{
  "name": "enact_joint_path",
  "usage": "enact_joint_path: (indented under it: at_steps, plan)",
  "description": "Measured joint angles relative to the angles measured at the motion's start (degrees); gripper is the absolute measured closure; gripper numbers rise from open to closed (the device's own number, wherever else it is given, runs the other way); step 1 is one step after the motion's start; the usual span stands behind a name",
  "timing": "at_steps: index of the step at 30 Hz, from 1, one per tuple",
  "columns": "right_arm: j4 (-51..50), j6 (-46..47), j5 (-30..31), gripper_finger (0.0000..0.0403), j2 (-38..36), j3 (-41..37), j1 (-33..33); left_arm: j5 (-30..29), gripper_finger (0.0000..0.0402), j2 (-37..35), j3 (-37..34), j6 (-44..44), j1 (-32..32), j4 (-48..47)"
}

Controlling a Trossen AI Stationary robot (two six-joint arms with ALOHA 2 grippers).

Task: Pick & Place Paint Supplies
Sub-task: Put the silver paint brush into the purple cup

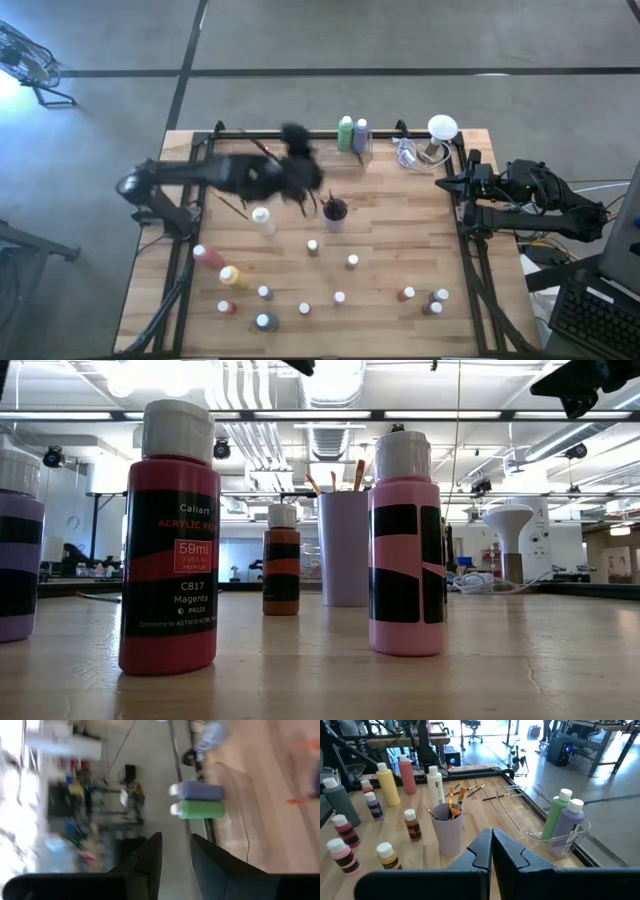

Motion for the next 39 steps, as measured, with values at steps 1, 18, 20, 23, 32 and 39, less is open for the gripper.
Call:
enact_joint_path:
  at_steps: [1,18,20,23,32,39]
  plan:
    - [0.01,-0.04,0.0,0.0394,-0.01,0.01,0.0,1.13,0.0296,-1.74,0.01,-3.29,1.75,-0.04]
    - [0.01,-0.02,-0.01,0.0394,-0.01,0.0,0.02,20.68,0.0296,-8.44,-0.08,-47.85,35.56,-6.18]
    - [0.01,-0.06,-0.01,0.0394,-0.01,0.0,0.02,20.88,0.0296,-6.9,-0.11,-49.54,37.37,-7.64]
    - [0.01,-0.05,-0.01,0.0394,-0.01,0.01,0.02,21.16,0.0296,-4.72,-0.17,-52.26,39.62,-10.27]
    - [0.01,-0.05,0.0,0.0394,-0.01,0.01,0.02,28.27,0.0277,2.15,-0.17,-56.38,45.55,-14.62]
    - [0.0,-0.01,-0.02,0.0394,0.0,0.0,0.02,32.27,0.0236,7.85,-0.17,-59.26,48.72,-16.28]
